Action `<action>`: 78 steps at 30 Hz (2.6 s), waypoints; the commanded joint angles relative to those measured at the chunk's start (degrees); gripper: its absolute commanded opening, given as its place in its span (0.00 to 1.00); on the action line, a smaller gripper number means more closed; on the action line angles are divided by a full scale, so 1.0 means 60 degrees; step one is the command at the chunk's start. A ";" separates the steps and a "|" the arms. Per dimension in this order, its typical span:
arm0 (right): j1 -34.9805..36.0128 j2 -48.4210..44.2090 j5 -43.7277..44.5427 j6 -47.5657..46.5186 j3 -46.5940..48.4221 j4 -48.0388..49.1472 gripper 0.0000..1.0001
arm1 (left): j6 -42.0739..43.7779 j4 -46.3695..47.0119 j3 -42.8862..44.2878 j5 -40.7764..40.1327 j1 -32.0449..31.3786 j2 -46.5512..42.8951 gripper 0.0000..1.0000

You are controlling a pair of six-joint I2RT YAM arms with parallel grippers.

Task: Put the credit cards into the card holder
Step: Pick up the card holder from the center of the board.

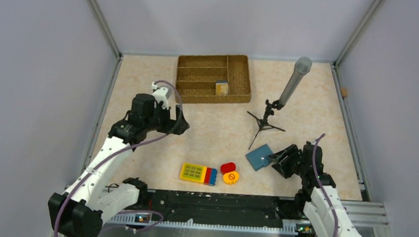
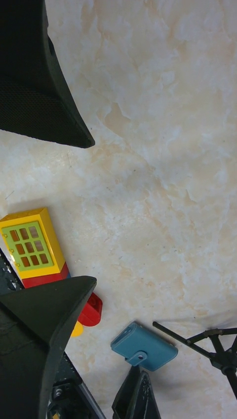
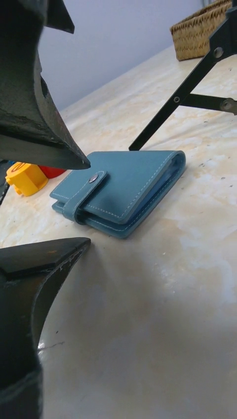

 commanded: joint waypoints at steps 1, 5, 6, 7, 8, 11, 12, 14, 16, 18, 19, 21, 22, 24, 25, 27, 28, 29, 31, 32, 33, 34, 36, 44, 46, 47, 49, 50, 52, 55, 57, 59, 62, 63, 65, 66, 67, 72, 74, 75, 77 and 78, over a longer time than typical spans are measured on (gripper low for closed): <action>0.0202 0.0755 0.0327 0.0189 -0.0517 0.1488 0.52 | 0.0226 0.0577 -0.0107 0.0553 -0.0145 0.0038 0.99; 0.0291 0.1222 0.0619 0.0291 -0.0748 0.2184 0.45 | 0.0269 0.0616 -0.0137 0.0750 -0.0317 0.0141 0.99; 0.0307 0.1287 0.0675 0.0323 -0.0819 0.2358 0.42 | 0.0282 0.0616 -0.0147 0.0765 -0.0369 0.0164 0.99; 0.0322 0.1339 0.0756 0.0380 -0.0880 0.2512 0.40 | 0.0281 0.0616 -0.0158 0.0779 -0.0410 0.0198 0.99; 0.0342 0.1390 0.0854 0.0413 -0.0931 0.2644 0.38 | 0.0291 0.0616 -0.0151 0.0836 -0.0466 0.0219 0.99; 0.0355 0.1577 0.1031 0.0422 -0.1015 0.3081 0.30 | 0.0280 0.0614 -0.0159 0.0993 -0.0714 0.0282 0.99; 0.0355 0.1648 0.1079 0.0371 -0.1006 0.3184 0.27 | 0.0235 0.0609 -0.0146 0.0987 -0.0863 0.0286 0.99; 0.0346 0.1808 0.1143 0.0243 -0.0970 0.3418 0.18 | -0.0009 0.0654 -0.0165 0.0859 -0.1211 0.0262 0.99; 0.0353 0.1976 0.1166 0.0119 -0.0927 0.3576 0.04 | -0.0568 0.0904 -0.0363 0.0768 -0.1555 0.0187 0.99; 0.0359 0.2103 0.1135 -0.0050 -0.0816 0.3491 0.00 | -0.1387 0.1545 -0.0782 0.1016 -0.1870 0.0111 0.99; 0.0347 0.2133 0.1075 -0.0153 -0.0771 0.3411 0.00 | -0.1899 0.2051 -0.1054 0.1173 -0.2033 0.0093 0.99; 0.0366 0.2074 0.0822 -0.0351 -0.0701 0.3174 0.00 | -0.2858 0.3329 -0.1626 0.1320 -0.2491 0.0113 0.99; 0.0370 0.1950 0.0633 -0.0427 -0.0685 0.3092 0.00 | -0.3308 0.3881 -0.1846 0.1309 -0.2717 0.0148 0.99; 0.0369 0.1617 0.0109 -0.0505 -0.0690 0.3010 0.00 | -0.4002 0.4796 -0.2208 0.1136 -0.3181 0.0339 0.99; 0.0381 0.1419 -0.0146 -0.0518 -0.0653 0.2901 0.00 | -0.4382 0.5303 -0.2316 0.1080 -0.3396 0.0469 0.99; 0.0386 0.1056 -0.0583 -0.0487 -0.0507 0.2459 0.00 | -0.4870 0.6136 -0.2454 0.1049 -0.3780 0.0789 0.99; 0.0401 0.0832 -0.0702 -0.0439 -0.0430 0.2261 0.00 | -0.5067 0.6506 -0.2473 0.1018 -0.3978 0.0985 0.99; 0.0414 0.0674 -0.0777 -0.0394 -0.0357 0.2080 0.00 | -0.5252 0.6906 -0.2477 0.1024 -0.4137 0.1227 0.99; 0.0452 0.0392 -0.0825 -0.0294 -0.0271 0.1778 0.00 | -0.5539 0.7610 -0.2404 0.1042 -0.4444 0.1766 0.99; 0.0454 0.0286 -0.0805 -0.0292 -0.0249 0.1663 0.00 | -0.5643 0.7939 -0.2333 0.1058 -0.4574 0.2090 0.99; 0.0481 0.0207 -0.0735 -0.0306 -0.0244 0.1564 0.00 | -0.5716 0.8186 -0.2203 0.1083 -0.4706 0.2431 0.98; 0.0496 0.0160 -0.0638 -0.0358 -0.0240 0.1479 0.00 | -0.5733 0.8405 -0.2033 0.1129 -0.4810 0.2769 0.97; 0.0507 0.0143 -0.0425 -0.0545 -0.0216 0.1221 0.00 | -0.5607 0.8722 -0.1675 0.1124 -0.5005 0.3451 0.94; 0.0512 0.0190 -0.0367 -0.0735 -0.0216 0.1014 0.22 | -0.4426 0.8252 -0.0036 0.0961 -0.5319 0.6184 0.77; 0.0514 0.0177 -0.0358 -0.0676 -0.0327 0.1205 0.24 | -0.4448 0.8263 0.0278 0.1170 -0.5359 0.6758 0.73; 0.0518 0.0180 -0.0364 -0.0629 -0.0406 0.1348 0.24 | -0.4450 0.8261 0.0397 0.1255 -0.5388 0.7010 0.71; 0.0512 0.0217 -0.0371 -0.0495 -0.0556 0.1629 0.24 | -0.4437 0.8197 0.0577 0.1230 -0.5463 0.7364 0.69; 0.0520 0.0251 -0.0371 -0.0454 -0.0620 0.1736 0.24 | -0.4393 0.8145 0.0636 0.1142 -0.5496 0.7487 0.69; 0.0512 0.0349 -0.0312 -0.0451 -0.0696 0.1866 0.24 | -0.4325 0.8100 0.0732 0.1021 -0.5551 0.7699 0.68; 0.0513 0.0565 -0.0269 -0.0528 -0.0712 0.1976 0.24 | -0.4420 0.7985 0.0985 0.1255 -0.5608 0.8240 0.65; 0.0521 0.0727 -0.0255 -0.0587 -0.0701 0.2077 0.24 | -0.4534 0.8032 0.1080 0.1441 -0.5693 0.8499 0.62; 0.0509 0.0893 -0.0268 -0.0659 -0.0684 0.2189 0.24 | -0.4551 0.8004 0.1134 0.1459 -0.5796 0.8646 0.61; 0.0535 0.1077 -0.0268 -0.0702 -0.0704 0.2420 0.24 | -0.4598 0.7890 0.1257 0.1561 -0.5876 0.8819 0.59; 0.0534 0.1132 -0.0268 -0.0691 -0.0730 0.2499 0.24 | -0.4661 0.7909 0.1292 0.1639 -0.5883 0.8906 0.58; 0.0524 0.1236 -0.0270 -0.0706 -0.0763 0.2652 0.24 | -0.4922 0.8126 0.1300 0.1910 -0.5898 0.9074 0.53; 0.0534 0.1259 -0.0256 -0.0710 -0.0781 0.2682 0.24 | -0.5069 0.8317 0.1270 0.2027 -0.5911 0.9158 0.51; 0.0535 0.1284 -0.0247 -0.0723 -0.0792 0.2699 0.24 | -0.5201 0.8500 0.1241 0.2131 -0.5933 0.9212 0.47; 0.0552 0.1275 -0.0214 -0.0805 -0.0840 0.2673 0.24 | -0.5288 0.8544 0.1314 0.2047 -0.6057 0.9257 0.32; 0.0545 0.1252 -0.0225 -0.0807 -0.0878 0.2709 0.24 | -0.5346 0.8619 0.1332 0.2078 -0.6087 0.9243 0.25; 0.0546 0.1250 -0.0232 -0.0792 -0.0898 0.2744 0.24 | -0.5386 0.8706 0.1346 0.2110 -0.6099 0.9256 0.22; 0.0550 0.1254 -0.0274 -0.0783 -0.0938 0.2815 0.24 | -0.5489 0.8847 0.1386 0.2166 -0.6142 0.9304 0.13; 0.0550 0.1240 -0.0291 -0.0787 -0.0946 0.2844 0.24 | -0.5523 0.8887 0.1418 0.2191 -0.6160 0.9320 0.08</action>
